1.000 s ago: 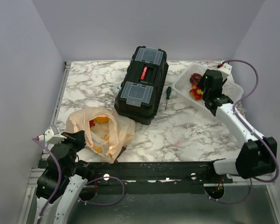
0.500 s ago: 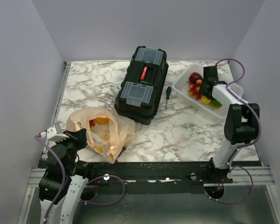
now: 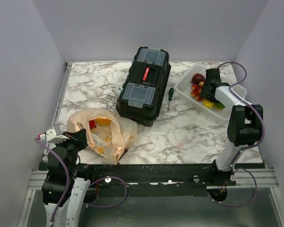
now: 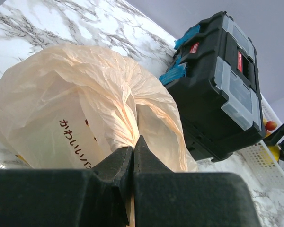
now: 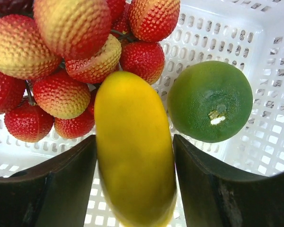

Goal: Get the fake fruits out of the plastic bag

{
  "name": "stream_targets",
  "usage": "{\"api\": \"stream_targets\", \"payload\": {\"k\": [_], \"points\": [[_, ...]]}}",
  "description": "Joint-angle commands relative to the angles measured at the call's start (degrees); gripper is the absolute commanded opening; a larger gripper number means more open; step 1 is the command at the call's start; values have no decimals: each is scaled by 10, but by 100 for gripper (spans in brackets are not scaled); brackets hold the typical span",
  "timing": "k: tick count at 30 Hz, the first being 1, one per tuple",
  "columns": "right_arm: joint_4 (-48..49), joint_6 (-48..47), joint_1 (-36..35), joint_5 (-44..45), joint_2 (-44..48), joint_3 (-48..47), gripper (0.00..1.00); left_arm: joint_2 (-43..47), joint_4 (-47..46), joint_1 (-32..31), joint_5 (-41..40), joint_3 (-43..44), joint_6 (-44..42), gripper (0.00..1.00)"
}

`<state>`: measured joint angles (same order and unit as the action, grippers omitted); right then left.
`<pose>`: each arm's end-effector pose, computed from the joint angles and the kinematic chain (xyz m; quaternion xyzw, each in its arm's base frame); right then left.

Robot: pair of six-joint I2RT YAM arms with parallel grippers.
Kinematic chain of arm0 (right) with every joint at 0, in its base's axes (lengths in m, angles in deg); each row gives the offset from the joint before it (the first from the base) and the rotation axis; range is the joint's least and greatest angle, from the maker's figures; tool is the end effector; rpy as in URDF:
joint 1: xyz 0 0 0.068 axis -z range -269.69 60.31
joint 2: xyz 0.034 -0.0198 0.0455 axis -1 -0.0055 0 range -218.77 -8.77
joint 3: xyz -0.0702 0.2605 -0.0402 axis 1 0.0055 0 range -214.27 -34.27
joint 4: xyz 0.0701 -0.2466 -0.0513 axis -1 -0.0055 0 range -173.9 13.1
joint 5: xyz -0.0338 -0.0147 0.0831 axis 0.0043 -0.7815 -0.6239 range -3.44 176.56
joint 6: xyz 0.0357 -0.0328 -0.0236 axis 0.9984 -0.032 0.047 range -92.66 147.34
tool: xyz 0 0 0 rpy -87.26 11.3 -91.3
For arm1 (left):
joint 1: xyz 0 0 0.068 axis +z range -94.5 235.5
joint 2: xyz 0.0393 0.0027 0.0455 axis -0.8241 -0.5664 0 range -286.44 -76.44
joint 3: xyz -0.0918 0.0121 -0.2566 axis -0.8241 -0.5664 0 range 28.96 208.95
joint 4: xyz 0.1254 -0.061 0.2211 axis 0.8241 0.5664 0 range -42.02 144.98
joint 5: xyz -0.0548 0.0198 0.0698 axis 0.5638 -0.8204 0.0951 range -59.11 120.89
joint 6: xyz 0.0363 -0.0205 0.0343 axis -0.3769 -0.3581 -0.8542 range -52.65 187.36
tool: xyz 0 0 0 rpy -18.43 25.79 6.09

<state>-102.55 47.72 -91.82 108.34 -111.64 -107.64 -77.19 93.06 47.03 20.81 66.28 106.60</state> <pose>0.3830 0.0010 0.2146 0.2044 0.9161 -0.1194 0.3236 0.0255 0.0025 0.2950 -0.2556 0.7124 -0.2021 0.6215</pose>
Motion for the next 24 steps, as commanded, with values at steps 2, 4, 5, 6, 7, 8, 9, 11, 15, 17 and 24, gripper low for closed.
{"api": "stream_targets", "payload": {"k": [2,4,5,6,7,8,9,11,15,17,24], "points": [[-12,3,1,3,6,4,78,-13,-17,8,14,-10,-1,0],[-13,0,2,9,17,3,84,-17,-13,8,9,-9,3,0],[-13,-2,1,11,26,5,87,-15,-11,8,4,-7,4,0],[-14,-2,1,11,39,5,89,-14,-5,8,-2,-6,6,0],[-15,-2,1,11,51,4,91,-15,-2,8,-3,-5,7,0],[-16,-2,2,8,67,2,92,-17,-4,8,0,-7,7,0],[-20,-2,1,1,82,-4,92,-19,-9,7,7,-9,4,0],[-25,-5,-1,-23,122,-12,91,-17,-13,4,9,-11,6,0],[-32,-3,-12,-97,222,-11,91,-16,-2,2,-13,-11,17,0],[-27,5,-28,-160,264,2,90,-22,-6,0,-9,-12,14,0],[-17,86,-206,-317,323,39,87,-39,-2,-7,-12,-9,18,0]]}}
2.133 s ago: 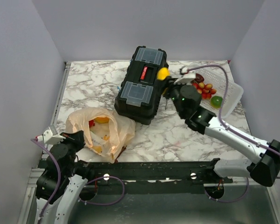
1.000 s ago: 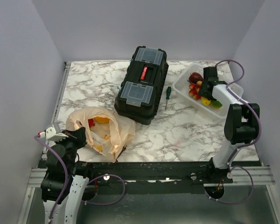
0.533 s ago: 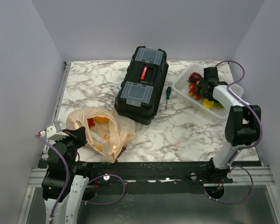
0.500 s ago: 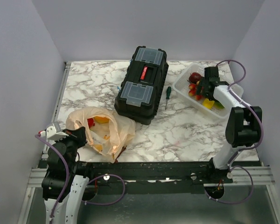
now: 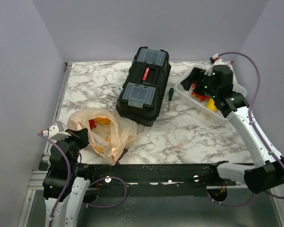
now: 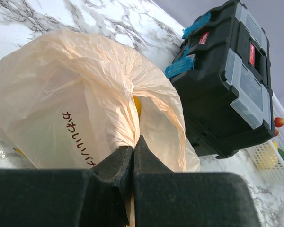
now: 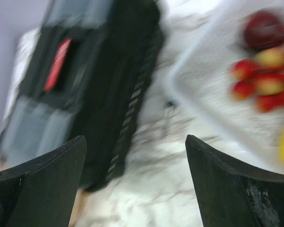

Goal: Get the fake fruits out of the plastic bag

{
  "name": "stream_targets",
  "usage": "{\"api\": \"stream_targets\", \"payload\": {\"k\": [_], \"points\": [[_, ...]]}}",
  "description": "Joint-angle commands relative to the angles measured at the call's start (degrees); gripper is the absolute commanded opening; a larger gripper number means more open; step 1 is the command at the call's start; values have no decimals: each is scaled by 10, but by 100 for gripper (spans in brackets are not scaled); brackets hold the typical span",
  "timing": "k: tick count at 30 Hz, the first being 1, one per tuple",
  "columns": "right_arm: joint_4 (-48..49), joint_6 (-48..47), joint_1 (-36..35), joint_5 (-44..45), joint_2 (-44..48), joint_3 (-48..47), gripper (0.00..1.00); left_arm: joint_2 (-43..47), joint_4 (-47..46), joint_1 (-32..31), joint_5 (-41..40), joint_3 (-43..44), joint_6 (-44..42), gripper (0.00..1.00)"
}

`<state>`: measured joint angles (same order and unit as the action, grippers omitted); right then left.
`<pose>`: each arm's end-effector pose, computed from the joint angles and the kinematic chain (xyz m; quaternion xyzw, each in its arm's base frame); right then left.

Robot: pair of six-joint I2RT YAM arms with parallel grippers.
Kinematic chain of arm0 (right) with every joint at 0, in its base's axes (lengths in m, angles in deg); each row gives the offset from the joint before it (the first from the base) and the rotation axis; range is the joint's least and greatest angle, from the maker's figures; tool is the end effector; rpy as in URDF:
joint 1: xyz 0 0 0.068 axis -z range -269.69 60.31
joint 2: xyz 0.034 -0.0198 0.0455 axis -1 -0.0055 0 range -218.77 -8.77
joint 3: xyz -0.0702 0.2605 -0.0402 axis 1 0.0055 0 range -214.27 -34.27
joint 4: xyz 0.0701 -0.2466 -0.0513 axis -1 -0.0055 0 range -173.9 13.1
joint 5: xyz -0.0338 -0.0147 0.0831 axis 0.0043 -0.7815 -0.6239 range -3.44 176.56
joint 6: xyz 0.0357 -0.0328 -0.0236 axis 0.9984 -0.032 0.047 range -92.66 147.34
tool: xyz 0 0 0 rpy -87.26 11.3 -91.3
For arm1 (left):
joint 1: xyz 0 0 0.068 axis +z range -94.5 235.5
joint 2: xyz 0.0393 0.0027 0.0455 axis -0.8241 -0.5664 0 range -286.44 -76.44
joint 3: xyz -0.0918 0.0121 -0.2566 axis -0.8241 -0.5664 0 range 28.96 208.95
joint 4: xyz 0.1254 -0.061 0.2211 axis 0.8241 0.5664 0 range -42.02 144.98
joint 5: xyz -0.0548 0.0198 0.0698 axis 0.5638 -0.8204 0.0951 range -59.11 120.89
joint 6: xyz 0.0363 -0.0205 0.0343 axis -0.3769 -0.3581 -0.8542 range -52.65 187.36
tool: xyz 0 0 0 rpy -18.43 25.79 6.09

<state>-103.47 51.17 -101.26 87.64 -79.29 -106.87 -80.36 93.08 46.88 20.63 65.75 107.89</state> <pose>0.2689 0.0544 0.3858 0.0948 0.8356 0.1570 0.5178 0.0369 0.0008 0.2918 -0.2672 0.7300 -0.1967 0.5975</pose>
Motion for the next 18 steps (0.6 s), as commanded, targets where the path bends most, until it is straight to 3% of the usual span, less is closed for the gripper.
{"api": "stream_targets", "payload": {"k": [1,5,10,15,18], "points": [[1,62,-161,-107,-1,33,87,-8,-1,-7,-9,-4,4,0],[48,106,-327,-72,-22,25,85,-25,6,-7,-10,1,7,0],[44,87,-495,-33,-131,-75,85,-50,9,-5,-10,5,7,0],[106,85,-527,-83,-207,-94,76,-44,10,-5,-8,6,8,0],[98,61,-528,-106,-273,-137,59,-37,10,-5,-4,6,4,0]]}}
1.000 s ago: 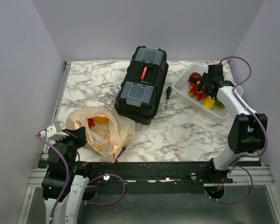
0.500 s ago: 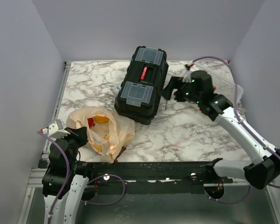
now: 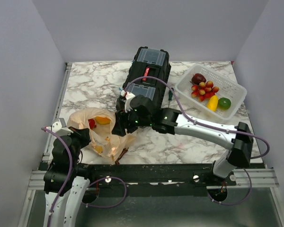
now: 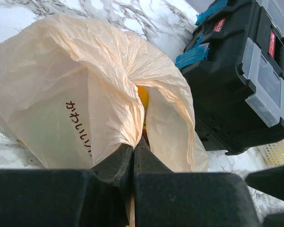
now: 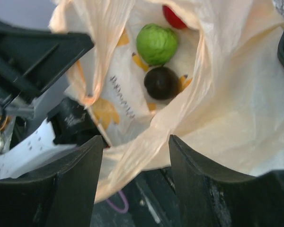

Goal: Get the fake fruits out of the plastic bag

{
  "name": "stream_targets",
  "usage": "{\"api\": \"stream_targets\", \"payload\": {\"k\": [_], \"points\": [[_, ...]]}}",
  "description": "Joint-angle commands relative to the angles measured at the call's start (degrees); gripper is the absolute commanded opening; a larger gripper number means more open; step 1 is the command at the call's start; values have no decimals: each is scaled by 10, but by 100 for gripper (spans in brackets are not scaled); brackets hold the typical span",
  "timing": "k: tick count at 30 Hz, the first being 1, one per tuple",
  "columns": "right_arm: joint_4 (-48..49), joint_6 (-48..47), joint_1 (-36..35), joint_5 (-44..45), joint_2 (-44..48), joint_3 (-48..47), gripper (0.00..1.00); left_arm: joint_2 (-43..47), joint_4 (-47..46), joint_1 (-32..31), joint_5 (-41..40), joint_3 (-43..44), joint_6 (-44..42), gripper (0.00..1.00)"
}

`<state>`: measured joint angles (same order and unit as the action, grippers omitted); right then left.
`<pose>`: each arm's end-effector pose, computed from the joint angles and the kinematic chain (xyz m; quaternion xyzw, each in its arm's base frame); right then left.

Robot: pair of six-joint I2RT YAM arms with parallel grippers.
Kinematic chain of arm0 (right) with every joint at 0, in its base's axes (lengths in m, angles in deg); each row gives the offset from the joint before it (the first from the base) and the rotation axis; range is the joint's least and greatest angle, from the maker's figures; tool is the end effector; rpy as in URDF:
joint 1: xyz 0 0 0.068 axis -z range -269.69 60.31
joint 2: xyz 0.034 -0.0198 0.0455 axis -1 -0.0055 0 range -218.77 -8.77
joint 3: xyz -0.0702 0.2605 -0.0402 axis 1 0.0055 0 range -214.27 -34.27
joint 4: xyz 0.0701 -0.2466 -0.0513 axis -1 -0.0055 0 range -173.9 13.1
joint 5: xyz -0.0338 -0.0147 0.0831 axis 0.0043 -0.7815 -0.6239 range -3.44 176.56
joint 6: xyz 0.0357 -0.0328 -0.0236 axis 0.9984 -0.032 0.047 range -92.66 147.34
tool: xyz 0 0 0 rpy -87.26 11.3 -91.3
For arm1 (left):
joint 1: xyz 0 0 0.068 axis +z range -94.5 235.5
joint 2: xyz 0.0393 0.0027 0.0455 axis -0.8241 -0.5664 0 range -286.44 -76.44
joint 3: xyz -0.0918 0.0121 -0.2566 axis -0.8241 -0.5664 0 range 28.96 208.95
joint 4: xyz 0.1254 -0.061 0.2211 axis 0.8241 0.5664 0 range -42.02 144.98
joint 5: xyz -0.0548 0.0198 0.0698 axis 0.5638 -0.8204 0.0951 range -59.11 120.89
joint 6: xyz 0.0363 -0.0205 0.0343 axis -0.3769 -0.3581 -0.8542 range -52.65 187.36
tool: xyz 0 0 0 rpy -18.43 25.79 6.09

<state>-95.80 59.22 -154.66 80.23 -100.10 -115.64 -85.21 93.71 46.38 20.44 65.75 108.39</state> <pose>0.1545 0.3402 0.3413 -0.2718 0.8161 0.4115 0.3014 0.0514 -0.0017 0.2887 -0.2728 0.7584 -0.1823 0.5632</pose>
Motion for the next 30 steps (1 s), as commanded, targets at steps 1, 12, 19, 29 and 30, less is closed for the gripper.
{"api": "stream_targets", "payload": {"k": [1,12,19,29,30], "points": [[18,-23,6,-39,-86,-65,55,10,4,0,-3,7,-2,0],[-38,-53,1,-73,-244,-168,50,4,0,-2,11,7,-3,0],[-120,-112,1,-36,-250,-149,49,6,1,-9,11,7,-5,0],[-207,-226,1,151,-160,-22,49,4,-4,-12,15,5,-9,0],[-196,-227,1,184,-147,-6,49,3,-4,-12,15,4,-9,0]]}}
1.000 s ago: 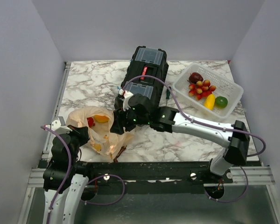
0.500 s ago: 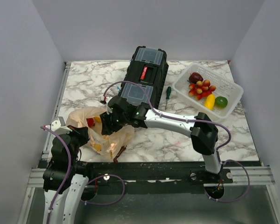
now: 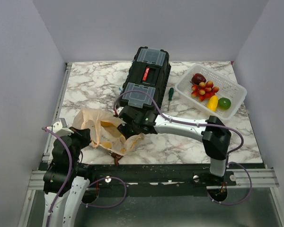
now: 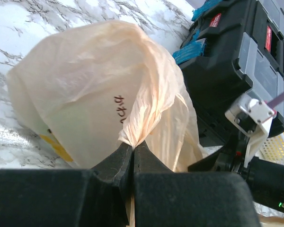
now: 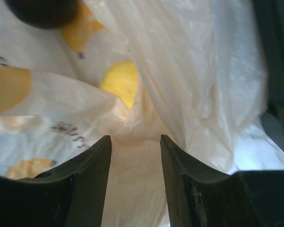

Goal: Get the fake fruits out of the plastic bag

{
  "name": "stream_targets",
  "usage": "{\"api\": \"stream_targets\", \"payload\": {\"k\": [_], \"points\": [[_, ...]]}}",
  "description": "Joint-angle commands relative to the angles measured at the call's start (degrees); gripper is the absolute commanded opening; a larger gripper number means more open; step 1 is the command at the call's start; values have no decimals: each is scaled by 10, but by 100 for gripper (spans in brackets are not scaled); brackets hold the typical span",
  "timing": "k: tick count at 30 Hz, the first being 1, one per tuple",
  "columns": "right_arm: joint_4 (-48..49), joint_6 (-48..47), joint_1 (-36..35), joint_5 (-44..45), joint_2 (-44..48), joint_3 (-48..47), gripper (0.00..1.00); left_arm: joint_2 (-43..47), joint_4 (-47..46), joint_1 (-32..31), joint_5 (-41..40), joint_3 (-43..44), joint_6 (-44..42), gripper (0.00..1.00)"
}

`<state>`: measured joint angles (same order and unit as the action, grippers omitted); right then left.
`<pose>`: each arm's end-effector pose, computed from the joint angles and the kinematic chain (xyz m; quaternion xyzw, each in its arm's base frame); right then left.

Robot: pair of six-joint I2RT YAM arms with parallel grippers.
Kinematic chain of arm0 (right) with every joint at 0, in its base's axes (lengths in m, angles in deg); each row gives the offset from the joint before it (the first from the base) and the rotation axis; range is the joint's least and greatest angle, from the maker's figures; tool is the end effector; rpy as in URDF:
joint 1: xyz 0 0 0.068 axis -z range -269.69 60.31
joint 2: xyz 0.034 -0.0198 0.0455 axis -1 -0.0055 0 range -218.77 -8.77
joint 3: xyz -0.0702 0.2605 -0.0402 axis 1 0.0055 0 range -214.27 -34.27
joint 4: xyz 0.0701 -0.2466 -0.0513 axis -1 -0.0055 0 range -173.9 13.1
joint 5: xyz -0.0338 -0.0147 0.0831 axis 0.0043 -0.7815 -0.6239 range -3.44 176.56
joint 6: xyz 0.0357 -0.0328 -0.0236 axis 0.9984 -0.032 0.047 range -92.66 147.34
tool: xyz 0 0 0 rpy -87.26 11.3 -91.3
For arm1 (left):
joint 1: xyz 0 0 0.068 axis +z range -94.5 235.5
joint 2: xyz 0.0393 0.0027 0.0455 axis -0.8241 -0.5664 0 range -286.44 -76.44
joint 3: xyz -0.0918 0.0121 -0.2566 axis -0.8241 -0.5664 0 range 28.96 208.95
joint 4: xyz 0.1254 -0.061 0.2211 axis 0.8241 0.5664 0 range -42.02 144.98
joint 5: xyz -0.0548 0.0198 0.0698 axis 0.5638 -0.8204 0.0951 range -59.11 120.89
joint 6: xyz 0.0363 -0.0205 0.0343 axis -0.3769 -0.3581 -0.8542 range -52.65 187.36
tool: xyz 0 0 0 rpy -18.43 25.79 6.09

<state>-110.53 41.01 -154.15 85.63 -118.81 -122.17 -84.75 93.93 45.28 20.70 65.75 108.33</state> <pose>0.1813 0.3807 0.2341 -0.4120 0.8623 0.1915 0.2236 0.0499 -0.0026 0.2885 -0.2637 0.7604 -0.1899 0.5623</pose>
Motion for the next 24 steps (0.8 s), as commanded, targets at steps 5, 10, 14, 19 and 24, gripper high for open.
{"api": "stream_targets", "payload": {"k": [5,10,14,19,24], "points": [[46,-42,-5,174,83,155,53,-5,-7,-2,14,5,-10,0],[188,-15,-4,188,129,272,66,-8,-6,-3,19,6,-12,0],[315,-26,-5,189,155,361,72,-12,-9,-8,33,5,-16,0],[419,-49,-4,195,119,406,77,-20,8,-9,76,21,-5,0],[474,-83,-5,196,67,400,80,-19,51,-9,157,34,63,0]]}}
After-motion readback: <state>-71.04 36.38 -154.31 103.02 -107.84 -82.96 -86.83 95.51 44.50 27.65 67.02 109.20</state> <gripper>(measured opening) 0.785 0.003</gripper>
